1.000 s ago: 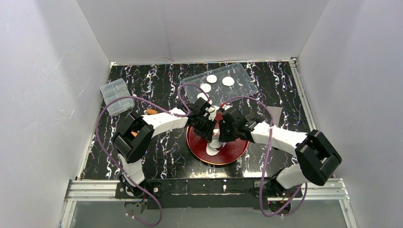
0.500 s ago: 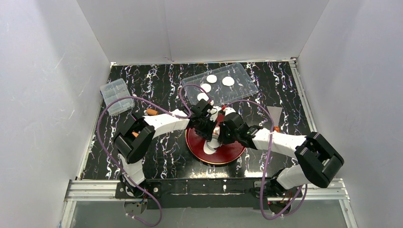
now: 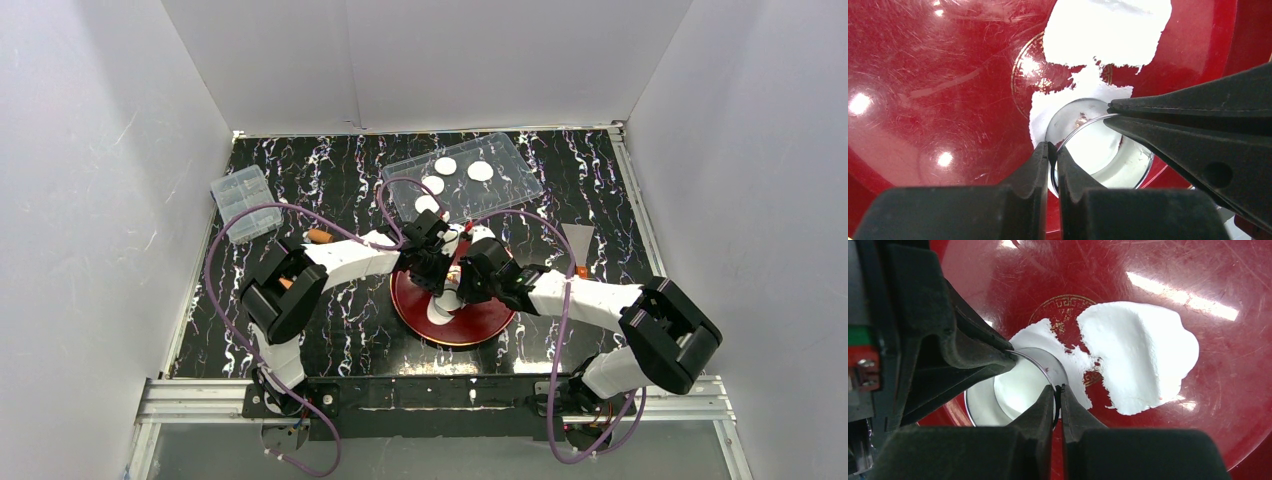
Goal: Roll out the dumpling wrappers from the dough
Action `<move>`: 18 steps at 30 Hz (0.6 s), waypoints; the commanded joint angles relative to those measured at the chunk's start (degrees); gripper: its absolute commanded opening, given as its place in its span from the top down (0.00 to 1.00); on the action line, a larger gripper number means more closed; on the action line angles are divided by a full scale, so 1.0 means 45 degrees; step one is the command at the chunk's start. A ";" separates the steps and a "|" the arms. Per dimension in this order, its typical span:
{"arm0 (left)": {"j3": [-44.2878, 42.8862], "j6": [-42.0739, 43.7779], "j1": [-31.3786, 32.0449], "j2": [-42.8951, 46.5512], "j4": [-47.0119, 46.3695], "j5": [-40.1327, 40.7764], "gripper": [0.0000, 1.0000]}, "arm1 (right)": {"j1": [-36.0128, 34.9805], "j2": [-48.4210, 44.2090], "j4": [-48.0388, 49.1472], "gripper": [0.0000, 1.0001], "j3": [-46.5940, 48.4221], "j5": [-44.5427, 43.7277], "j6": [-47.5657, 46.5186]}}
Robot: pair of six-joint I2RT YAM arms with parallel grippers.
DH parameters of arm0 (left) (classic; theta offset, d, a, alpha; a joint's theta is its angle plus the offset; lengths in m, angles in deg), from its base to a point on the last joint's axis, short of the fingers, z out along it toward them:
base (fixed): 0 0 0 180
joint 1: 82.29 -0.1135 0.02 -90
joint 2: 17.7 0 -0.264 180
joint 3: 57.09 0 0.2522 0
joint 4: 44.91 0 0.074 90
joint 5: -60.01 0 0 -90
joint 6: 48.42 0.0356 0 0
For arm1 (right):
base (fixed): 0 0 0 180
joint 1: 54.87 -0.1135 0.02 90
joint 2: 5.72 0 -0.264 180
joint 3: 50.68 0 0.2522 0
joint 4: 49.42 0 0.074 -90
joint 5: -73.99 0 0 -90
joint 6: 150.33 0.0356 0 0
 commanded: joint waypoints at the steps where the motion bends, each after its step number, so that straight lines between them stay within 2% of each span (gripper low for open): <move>1: 0.0437 0.0239 -0.0013 -0.1051 0.0847 0.0165 1.00 | -0.0094 0.0508 -0.0883 0.99 -0.0548 -0.0327 0.0239; 7: 0.0599 0.0229 -0.0015 -0.1482 0.0946 0.0132 1.00 | -0.0162 0.0797 -0.0153 0.99 -0.1030 0.0015 0.0611; 12: 0.0780 0.0250 -0.0337 -0.1044 0.0692 0.0798 1.00 | -0.0191 0.1503 -0.0363 0.99 0.0089 0.0103 0.0276; 15: 0.0742 0.0667 -0.0370 -0.0801 0.0529 0.1347 1.00 | -0.0220 0.1258 -0.0402 0.99 -0.0254 0.0128 0.0639; 18: 0.0574 0.0647 -0.0353 -0.1043 0.0482 0.1052 1.00 | -0.0249 0.0650 -0.0910 0.99 -0.0979 -0.0070 0.1169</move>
